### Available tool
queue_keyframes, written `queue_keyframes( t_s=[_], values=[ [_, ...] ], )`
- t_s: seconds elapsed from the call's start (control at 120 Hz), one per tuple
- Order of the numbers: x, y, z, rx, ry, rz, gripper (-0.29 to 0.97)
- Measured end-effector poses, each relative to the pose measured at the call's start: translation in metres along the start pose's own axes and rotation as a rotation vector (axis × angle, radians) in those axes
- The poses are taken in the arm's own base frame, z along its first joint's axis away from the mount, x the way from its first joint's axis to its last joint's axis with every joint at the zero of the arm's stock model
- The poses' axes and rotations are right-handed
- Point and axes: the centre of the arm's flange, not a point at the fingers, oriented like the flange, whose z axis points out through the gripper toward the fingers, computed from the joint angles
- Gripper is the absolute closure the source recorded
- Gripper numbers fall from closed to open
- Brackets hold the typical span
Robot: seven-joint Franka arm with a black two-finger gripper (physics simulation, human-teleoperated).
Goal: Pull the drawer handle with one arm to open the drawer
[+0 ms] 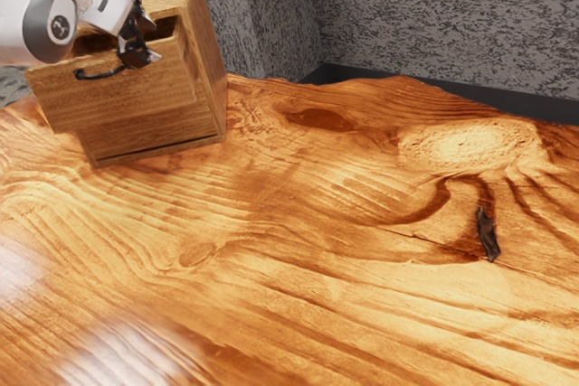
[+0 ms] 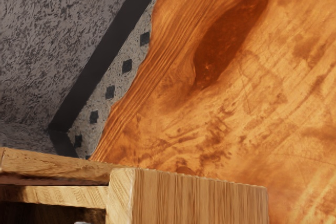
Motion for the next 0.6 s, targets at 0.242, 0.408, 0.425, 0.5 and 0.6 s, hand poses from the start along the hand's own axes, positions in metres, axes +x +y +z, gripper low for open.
queue_keyframes(
  t_s=[0.242,0.408,0.425,0.5,0.6],
  values=[
    [0.163,0.077,-0.263,0.039,-0.164,0.118,0.07],
    [0.218,0.139,-0.250,-0.168,-0.170,0.151,0.02],
    [0.223,0.145,-0.250,-0.184,-0.167,0.154,0.02],
    [0.242,0.170,-0.251,-0.252,-0.164,0.164,0.01],
    [0.263,0.201,-0.259,-0.323,-0.171,0.177,0.01]
  ],
)
